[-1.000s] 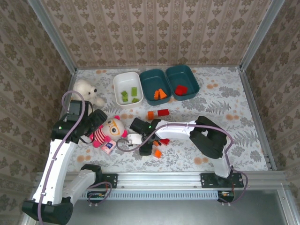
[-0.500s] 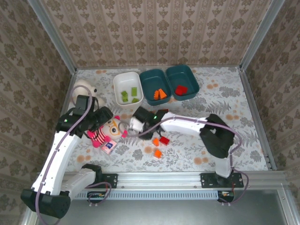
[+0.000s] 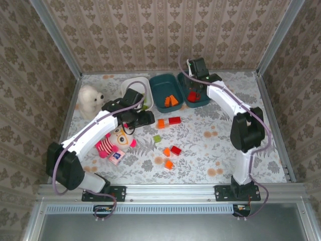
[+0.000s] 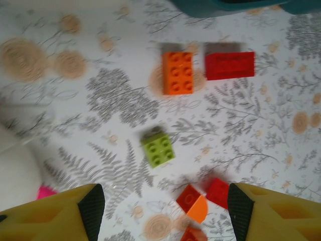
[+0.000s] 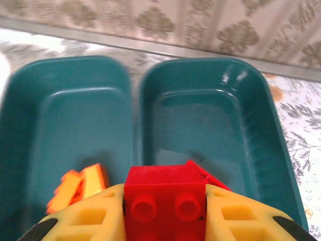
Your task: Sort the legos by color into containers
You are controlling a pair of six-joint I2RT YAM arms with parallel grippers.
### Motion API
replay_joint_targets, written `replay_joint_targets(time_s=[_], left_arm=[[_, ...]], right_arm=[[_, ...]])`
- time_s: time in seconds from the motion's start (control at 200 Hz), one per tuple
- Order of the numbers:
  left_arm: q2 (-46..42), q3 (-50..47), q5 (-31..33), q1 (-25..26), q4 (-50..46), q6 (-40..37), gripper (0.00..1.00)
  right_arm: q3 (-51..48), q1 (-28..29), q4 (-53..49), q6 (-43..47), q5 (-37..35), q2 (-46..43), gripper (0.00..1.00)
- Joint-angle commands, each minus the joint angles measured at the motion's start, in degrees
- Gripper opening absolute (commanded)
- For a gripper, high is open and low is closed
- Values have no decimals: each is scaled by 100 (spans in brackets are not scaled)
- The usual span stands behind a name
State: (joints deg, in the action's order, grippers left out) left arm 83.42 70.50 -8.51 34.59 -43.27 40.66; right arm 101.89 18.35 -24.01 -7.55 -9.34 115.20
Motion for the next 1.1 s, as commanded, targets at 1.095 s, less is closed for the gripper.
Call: replay_joint_targets(time_s=[1.095], left_arm=[[259,434,-47,-66,11,-209,68]], right_arm=[[4120,-630,-2119,-798,1086,3636,63]])
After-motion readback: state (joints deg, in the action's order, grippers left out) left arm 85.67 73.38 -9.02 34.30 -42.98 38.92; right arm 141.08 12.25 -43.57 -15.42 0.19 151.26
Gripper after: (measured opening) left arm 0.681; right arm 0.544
